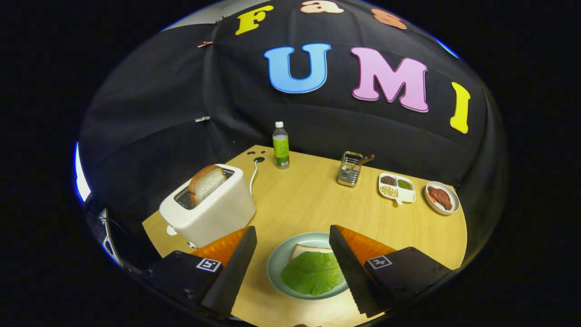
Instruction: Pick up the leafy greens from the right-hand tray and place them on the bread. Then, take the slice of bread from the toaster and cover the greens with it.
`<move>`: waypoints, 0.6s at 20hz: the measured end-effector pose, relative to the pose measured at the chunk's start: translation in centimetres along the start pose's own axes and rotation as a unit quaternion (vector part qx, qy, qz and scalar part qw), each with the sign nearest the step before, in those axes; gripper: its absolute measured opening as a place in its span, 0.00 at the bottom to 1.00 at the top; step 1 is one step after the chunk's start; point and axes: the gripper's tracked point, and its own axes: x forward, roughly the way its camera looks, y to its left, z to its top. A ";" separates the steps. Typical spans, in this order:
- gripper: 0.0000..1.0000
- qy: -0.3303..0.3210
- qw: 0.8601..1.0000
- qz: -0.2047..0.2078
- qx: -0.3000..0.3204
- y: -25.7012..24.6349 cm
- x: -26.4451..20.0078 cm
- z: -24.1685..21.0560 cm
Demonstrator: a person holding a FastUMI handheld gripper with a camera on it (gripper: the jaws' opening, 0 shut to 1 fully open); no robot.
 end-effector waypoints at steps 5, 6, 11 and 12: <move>1.00 -0.035 0.999 0.039 -0.003 4.7 -0.1 4.7; 1.00 -0.042 0.998 0.046 -0.006 5.5 0.0 5.7; 1.00 -0.063 0.994 0.083 -0.035 10.4 0.7 8.4; 1.00 -0.064 0.993 0.090 -0.040 11.4 0.9 8.6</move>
